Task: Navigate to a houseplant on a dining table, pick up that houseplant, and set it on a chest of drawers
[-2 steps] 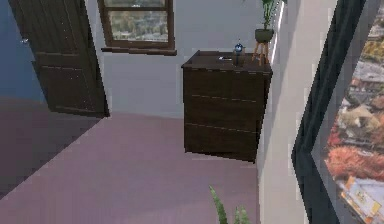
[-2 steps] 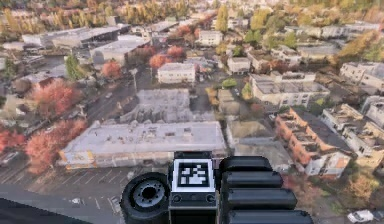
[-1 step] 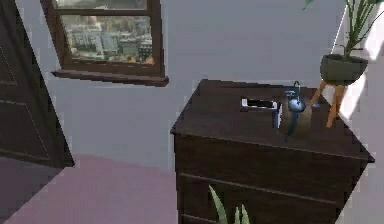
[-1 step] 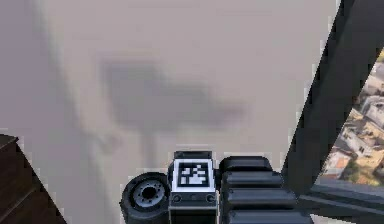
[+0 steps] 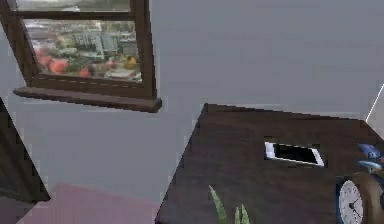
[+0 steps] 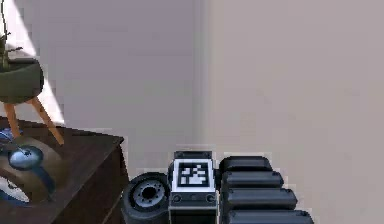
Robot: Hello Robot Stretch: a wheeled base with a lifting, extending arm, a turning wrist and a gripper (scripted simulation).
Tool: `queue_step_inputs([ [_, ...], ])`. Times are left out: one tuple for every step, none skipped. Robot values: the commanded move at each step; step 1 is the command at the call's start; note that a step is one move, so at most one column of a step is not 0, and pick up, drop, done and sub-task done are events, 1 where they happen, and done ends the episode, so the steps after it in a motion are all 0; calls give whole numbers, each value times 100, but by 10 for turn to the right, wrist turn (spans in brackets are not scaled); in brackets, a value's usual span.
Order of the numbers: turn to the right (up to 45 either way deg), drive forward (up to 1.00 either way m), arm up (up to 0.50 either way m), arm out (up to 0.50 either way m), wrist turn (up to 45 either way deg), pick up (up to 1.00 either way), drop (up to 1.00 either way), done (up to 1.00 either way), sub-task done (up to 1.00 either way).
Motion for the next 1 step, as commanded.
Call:
queue_step_inputs([
  [-450, 0, 0, 0, 0, 0, 0, 0, 0],
])
